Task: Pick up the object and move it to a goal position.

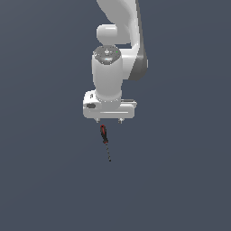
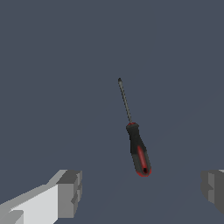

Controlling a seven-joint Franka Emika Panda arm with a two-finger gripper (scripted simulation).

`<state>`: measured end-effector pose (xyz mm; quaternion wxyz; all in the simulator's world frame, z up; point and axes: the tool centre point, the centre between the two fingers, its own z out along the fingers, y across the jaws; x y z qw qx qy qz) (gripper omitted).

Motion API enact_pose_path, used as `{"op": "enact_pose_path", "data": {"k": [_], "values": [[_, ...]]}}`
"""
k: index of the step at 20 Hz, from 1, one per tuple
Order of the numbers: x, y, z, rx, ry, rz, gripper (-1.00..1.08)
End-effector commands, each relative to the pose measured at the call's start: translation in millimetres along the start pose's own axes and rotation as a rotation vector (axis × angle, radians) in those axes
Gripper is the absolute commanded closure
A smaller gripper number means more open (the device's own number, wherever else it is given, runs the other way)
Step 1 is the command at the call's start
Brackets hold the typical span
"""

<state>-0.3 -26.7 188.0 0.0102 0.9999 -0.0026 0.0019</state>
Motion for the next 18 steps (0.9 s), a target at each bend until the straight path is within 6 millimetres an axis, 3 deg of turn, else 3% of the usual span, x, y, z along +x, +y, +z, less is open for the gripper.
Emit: {"op": "enact_pose_path", "data": {"k": [1,18], "values": [[0,0,0,0.0,0.0,0.0,-0.92],[4,-5,-11,-0.006,0.022,-0.061,-0.92]]}}
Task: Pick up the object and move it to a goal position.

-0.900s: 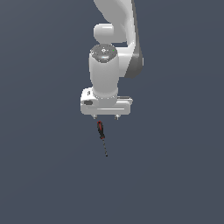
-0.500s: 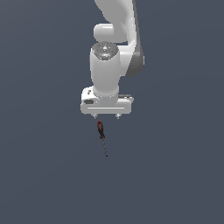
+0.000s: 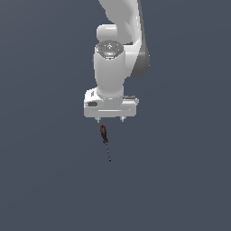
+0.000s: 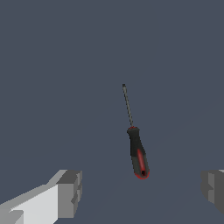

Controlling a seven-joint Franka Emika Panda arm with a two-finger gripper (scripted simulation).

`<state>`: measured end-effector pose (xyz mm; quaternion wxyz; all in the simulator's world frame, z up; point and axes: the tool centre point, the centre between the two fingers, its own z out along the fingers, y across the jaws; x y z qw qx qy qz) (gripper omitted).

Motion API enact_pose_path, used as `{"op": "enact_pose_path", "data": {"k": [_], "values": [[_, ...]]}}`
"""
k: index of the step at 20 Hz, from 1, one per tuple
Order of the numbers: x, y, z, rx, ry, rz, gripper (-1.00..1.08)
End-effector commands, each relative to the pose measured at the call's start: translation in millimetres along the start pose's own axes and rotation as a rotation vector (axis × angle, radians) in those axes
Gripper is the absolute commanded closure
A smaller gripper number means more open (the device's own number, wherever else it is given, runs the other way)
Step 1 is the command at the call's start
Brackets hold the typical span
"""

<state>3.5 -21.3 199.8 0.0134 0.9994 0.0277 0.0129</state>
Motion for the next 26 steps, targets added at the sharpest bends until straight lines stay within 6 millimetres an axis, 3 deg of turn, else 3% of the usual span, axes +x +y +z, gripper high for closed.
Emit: {"op": "enact_pose_path", "data": {"k": [1,8,20,26], "values": [[0,0,2,0.0,-0.001,-0.003,-0.92],[4,6,27,0.004,-0.006,-0.046,-0.92],[8,23,115,0.024,-0.02,-0.188,-0.92],[7,27,135,0.03,-0.022,-0.217,-0.92]]}}
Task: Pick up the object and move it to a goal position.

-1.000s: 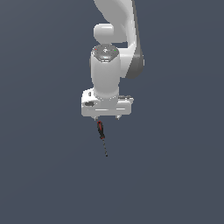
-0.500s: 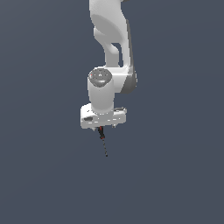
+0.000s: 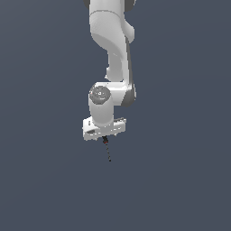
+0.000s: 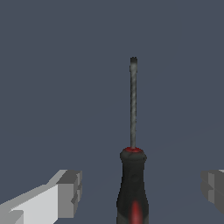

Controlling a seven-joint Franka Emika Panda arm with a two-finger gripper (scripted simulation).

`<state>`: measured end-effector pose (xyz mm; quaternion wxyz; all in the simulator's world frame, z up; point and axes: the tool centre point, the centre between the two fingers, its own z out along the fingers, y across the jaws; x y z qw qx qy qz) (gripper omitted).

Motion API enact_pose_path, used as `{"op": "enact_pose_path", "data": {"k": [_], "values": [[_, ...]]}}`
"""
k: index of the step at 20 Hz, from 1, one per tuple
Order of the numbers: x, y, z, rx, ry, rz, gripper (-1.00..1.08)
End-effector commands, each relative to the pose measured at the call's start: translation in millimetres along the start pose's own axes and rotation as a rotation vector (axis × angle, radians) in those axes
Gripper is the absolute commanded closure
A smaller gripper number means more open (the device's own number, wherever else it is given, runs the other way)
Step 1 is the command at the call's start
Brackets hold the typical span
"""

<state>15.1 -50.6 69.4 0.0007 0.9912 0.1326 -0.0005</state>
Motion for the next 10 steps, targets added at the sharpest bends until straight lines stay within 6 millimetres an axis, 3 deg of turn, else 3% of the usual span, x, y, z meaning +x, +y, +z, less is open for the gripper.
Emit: {"op": "enact_pose_path", "data": {"k": [1,6,10], "values": [[0,1,4,0.001,0.001,-0.008,-0.92],[0,1,6,0.001,0.0,-0.005,-0.92],[-1,1,20,0.001,0.0,-0.006,-0.92]]}}
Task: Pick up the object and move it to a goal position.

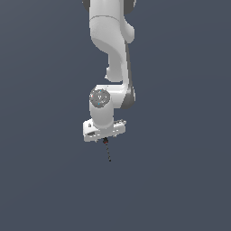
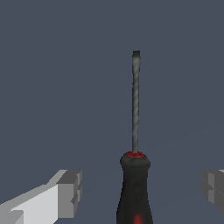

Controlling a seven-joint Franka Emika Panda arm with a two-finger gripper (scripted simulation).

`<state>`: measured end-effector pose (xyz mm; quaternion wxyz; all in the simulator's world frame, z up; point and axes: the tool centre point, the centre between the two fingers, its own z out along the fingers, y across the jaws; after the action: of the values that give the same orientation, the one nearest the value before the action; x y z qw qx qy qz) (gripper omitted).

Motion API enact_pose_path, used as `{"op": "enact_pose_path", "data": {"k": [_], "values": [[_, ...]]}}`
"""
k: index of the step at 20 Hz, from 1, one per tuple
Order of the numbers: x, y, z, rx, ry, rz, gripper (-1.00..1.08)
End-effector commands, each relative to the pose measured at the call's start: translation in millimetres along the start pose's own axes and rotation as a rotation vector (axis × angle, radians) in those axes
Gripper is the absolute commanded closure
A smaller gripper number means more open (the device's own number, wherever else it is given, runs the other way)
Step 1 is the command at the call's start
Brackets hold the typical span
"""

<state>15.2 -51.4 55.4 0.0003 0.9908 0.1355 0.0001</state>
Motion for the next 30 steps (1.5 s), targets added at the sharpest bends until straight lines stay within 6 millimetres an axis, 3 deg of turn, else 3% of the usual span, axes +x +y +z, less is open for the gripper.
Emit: {"op": "enact_pose_path", "data": {"k": [1,6,11,12,24,30], "values": [[-1,0,11,0.0,-0.001,-0.001,-0.92],[-1,0,34,0.001,0.0,-0.003,-0.92],[0,0,41,0.001,0.0,-0.003,-0.92],[0,0,41,0.001,0.0,-0.003,1.08],[-1,2,40,0.001,-0.001,-0.003,1.08],[-14,24,35,0.001,-0.001,-0.003,1.08]]}}
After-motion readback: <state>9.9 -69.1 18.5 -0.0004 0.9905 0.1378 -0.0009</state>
